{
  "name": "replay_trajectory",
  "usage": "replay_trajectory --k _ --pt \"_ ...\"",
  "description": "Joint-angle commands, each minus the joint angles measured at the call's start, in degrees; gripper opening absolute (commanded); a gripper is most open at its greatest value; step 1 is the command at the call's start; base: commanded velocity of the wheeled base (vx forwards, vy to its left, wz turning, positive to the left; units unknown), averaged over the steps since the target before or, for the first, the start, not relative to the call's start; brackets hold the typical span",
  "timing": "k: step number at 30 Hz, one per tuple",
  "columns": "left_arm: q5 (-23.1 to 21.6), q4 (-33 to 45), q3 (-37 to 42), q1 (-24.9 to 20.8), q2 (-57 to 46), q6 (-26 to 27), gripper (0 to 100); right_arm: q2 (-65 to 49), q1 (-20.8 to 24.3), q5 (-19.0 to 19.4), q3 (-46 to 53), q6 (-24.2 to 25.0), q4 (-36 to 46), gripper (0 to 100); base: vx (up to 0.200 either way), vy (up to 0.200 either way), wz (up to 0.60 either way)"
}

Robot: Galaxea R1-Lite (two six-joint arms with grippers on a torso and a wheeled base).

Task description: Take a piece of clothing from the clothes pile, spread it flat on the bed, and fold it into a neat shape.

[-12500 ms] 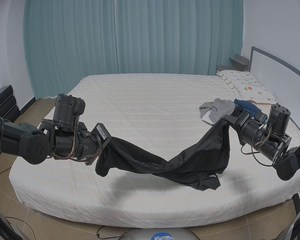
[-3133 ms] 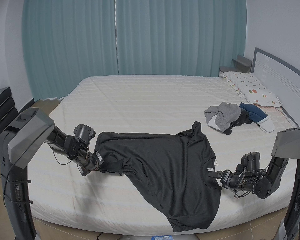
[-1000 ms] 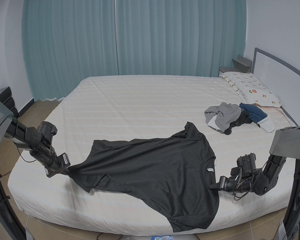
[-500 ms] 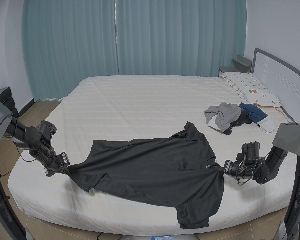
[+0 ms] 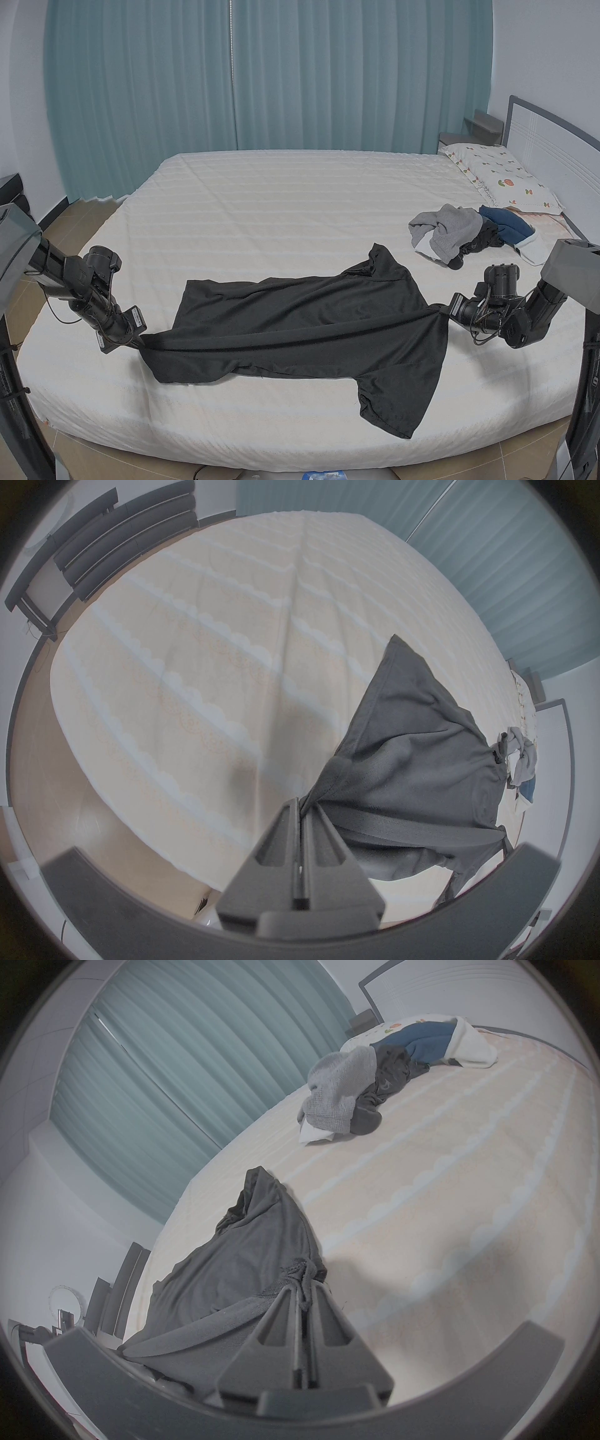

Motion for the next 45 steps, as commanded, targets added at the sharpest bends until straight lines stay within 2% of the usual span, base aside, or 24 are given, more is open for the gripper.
replay_trajectory --k 1,4,5,9,13,15,16,22,30,35,40,45 --pt "-0.28 -0.14 -1.71 0.07 3.08 -0.22 100 3.03 -0.13 0.05 -0.97 0.45 -0.59 100 0.0 0.0 0.0" --pt "-1.42 -0.05 -3.02 0.16 3.44 -0.75 100 2.33 -0.39 0.32 -0.62 1.95 -1.12 100 0.0 0.0 0.0" --pt "-2.83 -0.05 -3.55 0.51 3.44 -1.19 100 0.66 -0.65 0.58 -0.01 4.85 -1.74 100 0.0 0.0 0.0" --pt "-4.41 -0.49 -3.73 1.21 2.91 -2.86 100 -2.68 -1.88 1.37 1.49 8.45 -1.91 100 0.0 0.0 0.0" --pt "-10.12 0.3 -1.71 1.74 0.71 -2.95 100 -6.02 -2.94 3.83 5.0 9.24 -2.0 100 0.0 0.0 0.0" --pt "-10.12 0.3 -1.71 1.74 0.71 -2.95 100 -6.02 -2.94 3.83 5.0 9.24 -2.0 100 0.0 0.0 0.0" --pt "-11.97 -0.4 1.11 1.74 -0.61 -2.33 100 -7.69 -2.94 5.33 7.47 9.24 -2.0 100 0.0 0.0 0.0" --pt "-11.79 -0.49 1.37 2.09 -0.7 -3.21 100 -10.15 -2.68 5.5 11.07 9.33 -2.09 100 0.0 0.0 0.0" --pt "-12.15 -0.49 2.16 4.64 -0.61 -1.1 100 -10.86 -2.15 5.5 14.85 9.24 -7.1 100 0.0 0.0 0.0" --pt "-12.06 -0.84 -3.55 4.64 0.54 -3.04 100 -10.33 -1.97 5.5 15.55 9.33 -7.8 100 0.0 0.0 0.0" --pt "-12.15 -0.93 -12.08 1.48 4.05 -10.59 100 -10.77 -1.88 5.5 15.73 10.21 -7.8 100 0.0 0.0 0.0" --pt "-12.15 -1.55 -16.73 -1.34 8.53 -11.47 100 -10.68 -1.09 5.59 15.9 10.65 -7.89 100 0.0 0.0 0.0"
